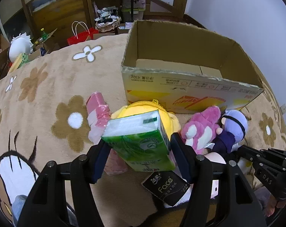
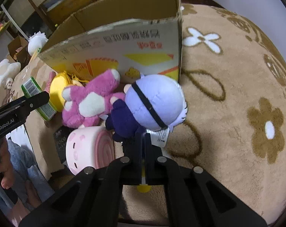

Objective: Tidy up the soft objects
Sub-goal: 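Lift the green tissue pack with the left tool over the cardboard box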

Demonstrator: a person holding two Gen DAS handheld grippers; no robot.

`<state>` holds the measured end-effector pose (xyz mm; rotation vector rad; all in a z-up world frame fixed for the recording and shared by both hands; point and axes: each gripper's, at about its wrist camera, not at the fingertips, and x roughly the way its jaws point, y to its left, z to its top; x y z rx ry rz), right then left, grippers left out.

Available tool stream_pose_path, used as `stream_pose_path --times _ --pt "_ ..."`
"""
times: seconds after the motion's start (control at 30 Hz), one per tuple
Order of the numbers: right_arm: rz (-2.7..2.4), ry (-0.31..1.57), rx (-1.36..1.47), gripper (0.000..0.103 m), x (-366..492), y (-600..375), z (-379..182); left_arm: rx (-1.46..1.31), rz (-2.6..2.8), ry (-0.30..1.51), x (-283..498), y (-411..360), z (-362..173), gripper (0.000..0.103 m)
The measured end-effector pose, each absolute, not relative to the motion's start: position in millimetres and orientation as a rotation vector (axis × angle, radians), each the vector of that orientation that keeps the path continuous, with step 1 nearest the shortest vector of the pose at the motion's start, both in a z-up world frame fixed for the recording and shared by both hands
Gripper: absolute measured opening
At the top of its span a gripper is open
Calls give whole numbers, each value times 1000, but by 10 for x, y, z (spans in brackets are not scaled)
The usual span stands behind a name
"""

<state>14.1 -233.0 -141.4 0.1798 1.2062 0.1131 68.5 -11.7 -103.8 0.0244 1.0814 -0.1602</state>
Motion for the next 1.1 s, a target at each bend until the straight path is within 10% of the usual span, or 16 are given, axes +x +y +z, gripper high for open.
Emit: stream_pose_path --times 1.1 --pt "168 637 192 2 -80 -2371 156 177 -165 684 434 -372 -13 62"
